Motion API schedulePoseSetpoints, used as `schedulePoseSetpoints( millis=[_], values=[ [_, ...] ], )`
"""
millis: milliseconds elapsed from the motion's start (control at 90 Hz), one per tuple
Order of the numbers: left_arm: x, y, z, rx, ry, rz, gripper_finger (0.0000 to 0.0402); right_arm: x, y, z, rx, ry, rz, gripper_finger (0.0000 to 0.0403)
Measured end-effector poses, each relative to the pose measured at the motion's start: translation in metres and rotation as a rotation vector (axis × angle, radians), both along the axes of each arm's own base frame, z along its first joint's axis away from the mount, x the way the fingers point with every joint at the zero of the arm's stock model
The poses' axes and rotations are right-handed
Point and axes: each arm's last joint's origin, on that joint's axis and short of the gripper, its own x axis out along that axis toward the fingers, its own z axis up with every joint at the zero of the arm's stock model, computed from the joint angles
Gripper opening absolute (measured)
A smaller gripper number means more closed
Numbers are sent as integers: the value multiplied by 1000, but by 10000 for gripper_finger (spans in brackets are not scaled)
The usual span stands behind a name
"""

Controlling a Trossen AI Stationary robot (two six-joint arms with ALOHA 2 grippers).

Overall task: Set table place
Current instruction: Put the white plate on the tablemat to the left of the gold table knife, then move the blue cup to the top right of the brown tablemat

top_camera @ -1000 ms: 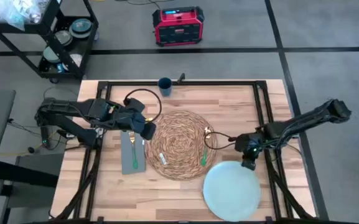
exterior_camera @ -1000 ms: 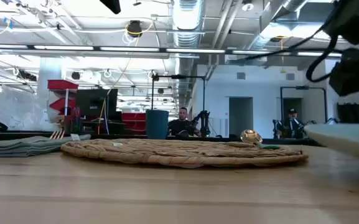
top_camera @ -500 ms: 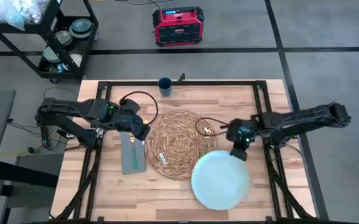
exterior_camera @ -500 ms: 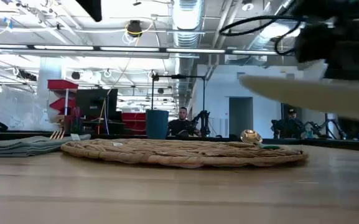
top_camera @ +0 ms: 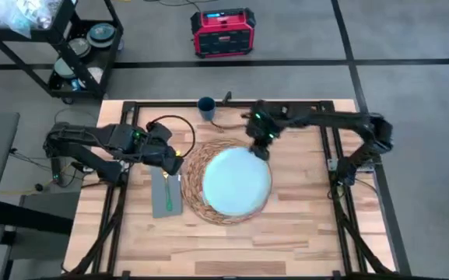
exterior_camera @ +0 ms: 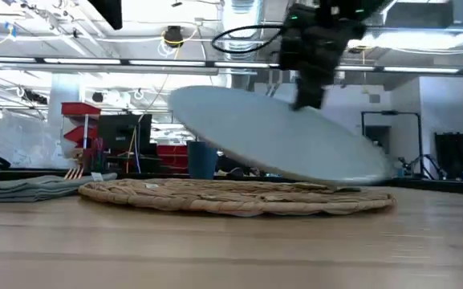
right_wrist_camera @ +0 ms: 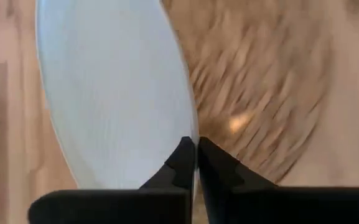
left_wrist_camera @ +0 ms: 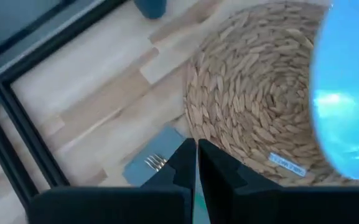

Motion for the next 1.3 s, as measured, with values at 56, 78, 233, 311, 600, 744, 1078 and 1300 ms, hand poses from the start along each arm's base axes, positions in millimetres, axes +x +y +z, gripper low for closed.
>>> schedulePoseSetpoints(
  millis=[56,78,233,311,600,744,1078,1300],
  values=[
    [-5,0,-1,17,-6,-1,0,16,-8,2,-17,-14,17,0],
    [-8,0,-1,24,-14,9,0,23,-10,3,-23,-19,24,0],
    [-38,4,-12,-2,-77,111,0,61,-19,0,-29,-5,74,0],
    [-52,6,-17,-19,-109,139,0,72,-20,-7,-30,9,98,0],
    [-77,12,-25,-43,-168,162,0,85,-21,-37,2,82,122,0],
    [-78,12,-26,-34,-152,143,0,88,-24,-38,-9,61,125,0],
    [-78,12,-26,-22,-140,125,0,96,-30,-33,-45,-42,101,25],
    [-79,13,-26,-15,-140,125,0,93,-29,-34,-24,-19,106,67]
  ],
)
